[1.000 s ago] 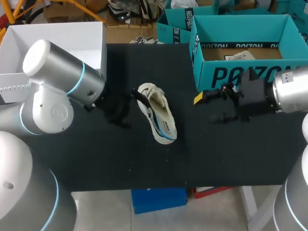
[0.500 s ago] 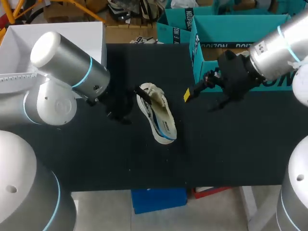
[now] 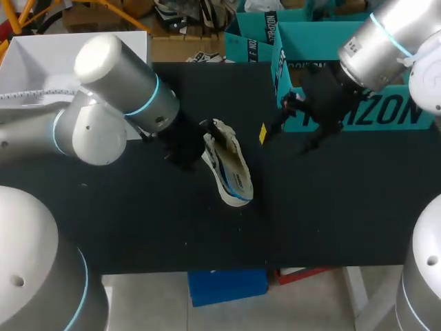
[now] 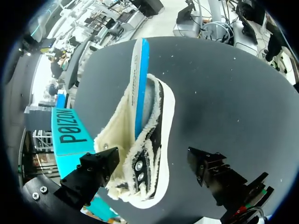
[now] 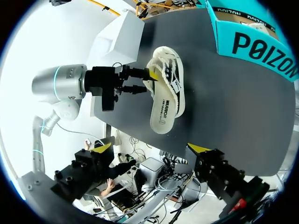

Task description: Take the shoe out of the shoebox, open the shoe tongue, remove and reinsert the insole, then place the shoe into the shoebox

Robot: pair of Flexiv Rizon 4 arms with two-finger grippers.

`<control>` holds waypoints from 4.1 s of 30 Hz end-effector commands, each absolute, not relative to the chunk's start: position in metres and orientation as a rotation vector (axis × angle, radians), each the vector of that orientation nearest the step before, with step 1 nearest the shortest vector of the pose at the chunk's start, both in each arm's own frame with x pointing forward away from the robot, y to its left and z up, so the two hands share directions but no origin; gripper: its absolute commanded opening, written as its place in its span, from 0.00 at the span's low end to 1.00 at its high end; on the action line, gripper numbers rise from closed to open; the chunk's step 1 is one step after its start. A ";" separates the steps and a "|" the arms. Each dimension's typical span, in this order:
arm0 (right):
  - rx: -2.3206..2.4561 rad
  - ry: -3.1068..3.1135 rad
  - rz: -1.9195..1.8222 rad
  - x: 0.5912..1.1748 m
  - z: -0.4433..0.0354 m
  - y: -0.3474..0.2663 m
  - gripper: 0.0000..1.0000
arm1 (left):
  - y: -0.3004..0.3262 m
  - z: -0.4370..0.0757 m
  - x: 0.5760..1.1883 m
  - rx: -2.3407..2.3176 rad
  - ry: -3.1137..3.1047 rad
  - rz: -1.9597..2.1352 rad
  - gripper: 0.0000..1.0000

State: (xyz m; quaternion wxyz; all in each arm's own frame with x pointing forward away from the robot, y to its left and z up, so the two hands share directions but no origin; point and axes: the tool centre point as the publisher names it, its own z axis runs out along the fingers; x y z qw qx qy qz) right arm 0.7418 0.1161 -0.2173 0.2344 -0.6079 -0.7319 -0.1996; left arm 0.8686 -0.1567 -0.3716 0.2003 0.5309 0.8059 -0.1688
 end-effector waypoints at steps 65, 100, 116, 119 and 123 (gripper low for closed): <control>-1.667 -2.010 -0.540 0.744 -0.218 0.118 1.00 | -0.136 -0.376 0.842 2.147 1.860 -0.560 1.00; -1.667 -2.010 -0.540 0.744 -0.218 0.118 1.00 | -0.128 -0.370 0.748 1.688 1.942 -0.765 0.22; -1.667 -2.010 -0.540 0.744 -0.218 0.118 1.00 | -0.143 -0.358 0.734 1.618 1.879 -0.770 0.00; -1.667 -2.010 -0.540 0.744 -0.218 0.118 1.00 | -0.141 -0.348 0.728 1.584 1.845 -0.796 0.00; -1.667 -2.010 -0.540 0.744 -0.218 0.118 1.00 | -0.141 -0.331 0.718 1.555 1.768 -0.823 0.00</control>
